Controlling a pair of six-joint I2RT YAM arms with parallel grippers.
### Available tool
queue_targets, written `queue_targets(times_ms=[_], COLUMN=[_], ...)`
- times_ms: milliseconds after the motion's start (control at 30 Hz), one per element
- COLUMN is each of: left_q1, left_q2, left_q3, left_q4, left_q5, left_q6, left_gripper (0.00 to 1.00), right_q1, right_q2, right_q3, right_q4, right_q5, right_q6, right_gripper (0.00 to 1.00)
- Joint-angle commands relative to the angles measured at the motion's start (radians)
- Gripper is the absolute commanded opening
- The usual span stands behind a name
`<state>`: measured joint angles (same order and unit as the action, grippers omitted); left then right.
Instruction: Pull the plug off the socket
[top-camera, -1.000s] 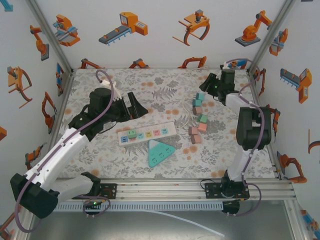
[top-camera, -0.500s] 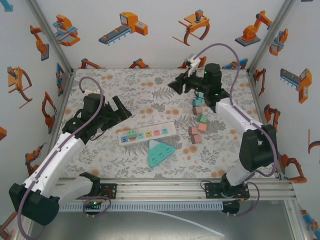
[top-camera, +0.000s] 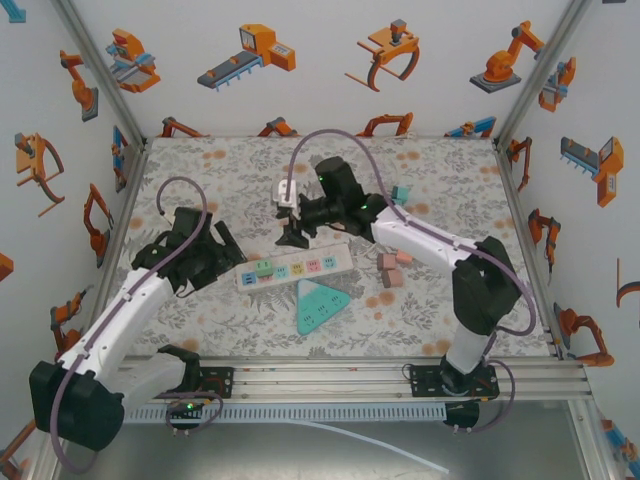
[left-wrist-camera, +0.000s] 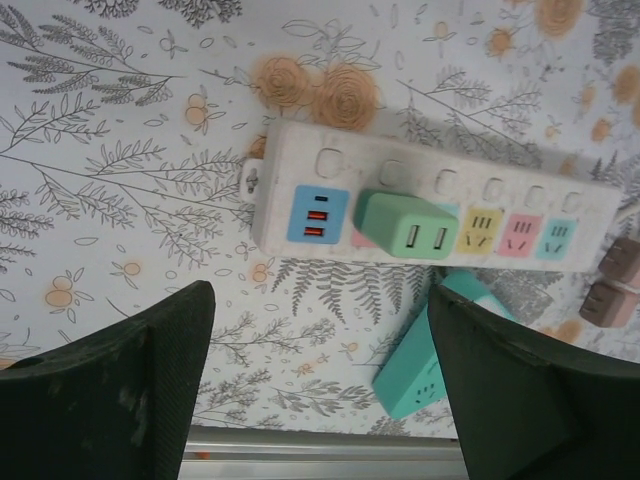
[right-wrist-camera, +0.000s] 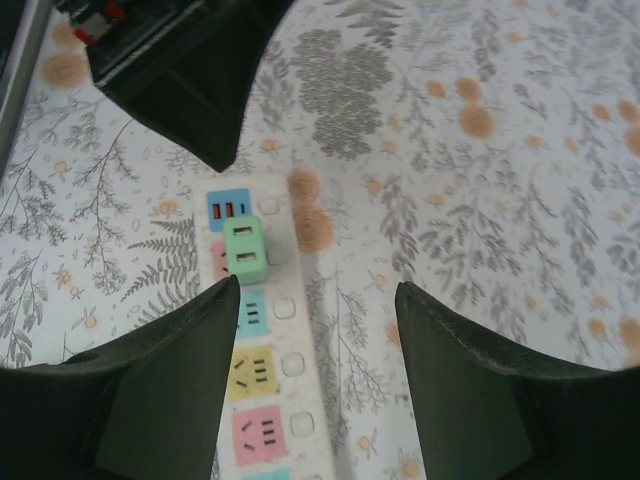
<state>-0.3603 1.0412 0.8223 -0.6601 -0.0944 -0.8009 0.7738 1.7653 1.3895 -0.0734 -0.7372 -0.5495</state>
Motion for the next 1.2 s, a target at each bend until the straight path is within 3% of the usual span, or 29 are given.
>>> queue_targets(times_ms=[0, 267, 567, 1167], left_q1=[0.020, 0.059, 0.082, 0.086], left_q2=[0.033, 0.125, 0.219, 0.350], left_q3=[-0.017, -0.056, -0.088, -0.117], left_q4=[-0.007, 0.056, 0.143, 0.161], left_q5=[0.036, 0.093, 0.179, 0.246], left_q6=[-0.003, 0.035, 0.073, 0.111], left_gripper=[0.73, 0.57, 0.51, 0.44], right_q1=[0.037, 0.074, 0.099, 0.117], right_q2=[0.056, 0.204, 0.268, 0.330], right_q3=[0.043, 0.083, 0.058, 0.124], right_q4=[-0.044, -0.017, 0.054, 0.044], right_q5=[0.032, 0.033, -0.031, -0.076], right_q6=[-0.075, -0.087, -0.077, -0.033], right_gripper=[0.60, 0.60, 0.57, 0.25])
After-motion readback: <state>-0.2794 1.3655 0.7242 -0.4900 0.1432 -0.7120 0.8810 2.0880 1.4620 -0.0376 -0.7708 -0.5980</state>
